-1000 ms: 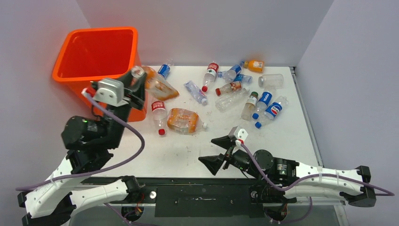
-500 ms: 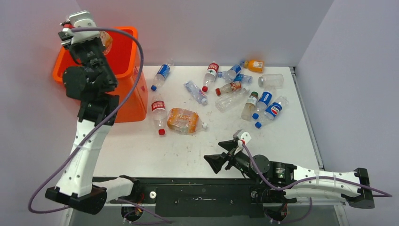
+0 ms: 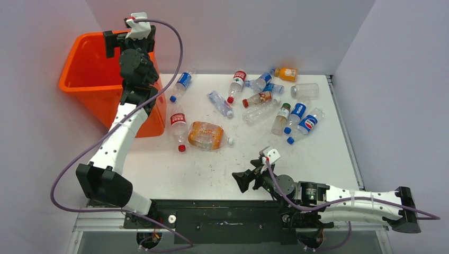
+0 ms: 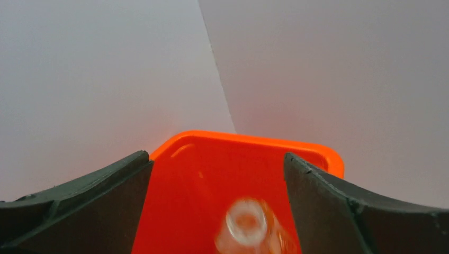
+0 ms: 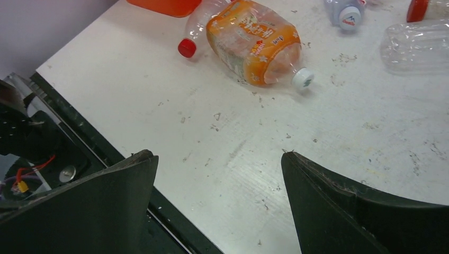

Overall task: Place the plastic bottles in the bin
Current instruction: Place the plastic bottle in the trash bin.

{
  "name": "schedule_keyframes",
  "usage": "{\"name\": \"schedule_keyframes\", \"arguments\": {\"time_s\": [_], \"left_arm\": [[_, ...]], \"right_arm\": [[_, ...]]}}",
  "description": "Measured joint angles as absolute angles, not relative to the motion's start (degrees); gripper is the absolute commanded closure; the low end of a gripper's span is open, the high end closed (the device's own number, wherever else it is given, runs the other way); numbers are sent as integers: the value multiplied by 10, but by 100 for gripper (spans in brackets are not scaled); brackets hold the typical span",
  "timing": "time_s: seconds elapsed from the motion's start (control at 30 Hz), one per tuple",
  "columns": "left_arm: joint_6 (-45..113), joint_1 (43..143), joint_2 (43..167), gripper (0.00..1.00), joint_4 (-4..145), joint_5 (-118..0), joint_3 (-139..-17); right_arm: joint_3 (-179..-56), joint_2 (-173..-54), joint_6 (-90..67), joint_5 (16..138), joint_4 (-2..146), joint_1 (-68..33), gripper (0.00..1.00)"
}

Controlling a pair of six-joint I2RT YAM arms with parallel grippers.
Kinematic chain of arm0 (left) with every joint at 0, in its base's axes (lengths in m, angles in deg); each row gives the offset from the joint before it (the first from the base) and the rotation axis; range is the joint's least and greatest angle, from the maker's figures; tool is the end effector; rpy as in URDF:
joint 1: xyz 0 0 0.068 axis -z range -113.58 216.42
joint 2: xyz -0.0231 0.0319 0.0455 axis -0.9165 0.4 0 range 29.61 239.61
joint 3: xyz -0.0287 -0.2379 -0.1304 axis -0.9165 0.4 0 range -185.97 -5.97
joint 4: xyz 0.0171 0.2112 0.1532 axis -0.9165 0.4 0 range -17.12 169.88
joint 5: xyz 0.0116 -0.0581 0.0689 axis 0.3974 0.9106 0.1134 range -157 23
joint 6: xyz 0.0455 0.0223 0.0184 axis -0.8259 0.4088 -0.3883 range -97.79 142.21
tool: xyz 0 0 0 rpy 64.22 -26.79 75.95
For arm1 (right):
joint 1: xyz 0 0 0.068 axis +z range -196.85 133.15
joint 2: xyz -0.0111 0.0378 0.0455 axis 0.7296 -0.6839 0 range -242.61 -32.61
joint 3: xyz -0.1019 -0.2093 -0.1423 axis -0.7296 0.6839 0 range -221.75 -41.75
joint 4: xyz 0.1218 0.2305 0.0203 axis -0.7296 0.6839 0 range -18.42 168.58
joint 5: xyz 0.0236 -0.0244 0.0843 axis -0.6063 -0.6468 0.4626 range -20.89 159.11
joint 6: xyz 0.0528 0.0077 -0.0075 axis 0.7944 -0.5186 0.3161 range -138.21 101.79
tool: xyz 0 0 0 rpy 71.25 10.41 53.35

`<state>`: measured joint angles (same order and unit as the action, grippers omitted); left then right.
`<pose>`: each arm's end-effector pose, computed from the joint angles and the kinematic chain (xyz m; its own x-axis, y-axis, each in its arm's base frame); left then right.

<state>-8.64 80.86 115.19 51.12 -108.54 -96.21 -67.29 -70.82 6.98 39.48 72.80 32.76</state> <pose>0.3246 -0.0592 0.5012 0.1705 0.3525 -0.9202 -0.5545 0.8063 0.2061 0.0473 0.1607 0.2564 -0.3661 0.0540 -0.9290 -0.6770 0.6695 0.3057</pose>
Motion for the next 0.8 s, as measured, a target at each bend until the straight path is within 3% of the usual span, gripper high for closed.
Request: {"name": "schedule_keyframes", "arguments": {"time_s": [0.23,0.47,0.67,0.8], "left_arm": [[-106,885,1134,4,492,-1103,-996],[-41,1109,976,4,612,-1017,-972],[132,1122,778,2,709,-803,-771],[205,1125,730,1,765,-694,-602]], "right_arm": [[-675,-719,71,372,773,327,10],[-689,-739,105,373,776,274,10],[-664,-803,183,506,669,66,8],[-611,-860,255,597,546,-34,4]]}}
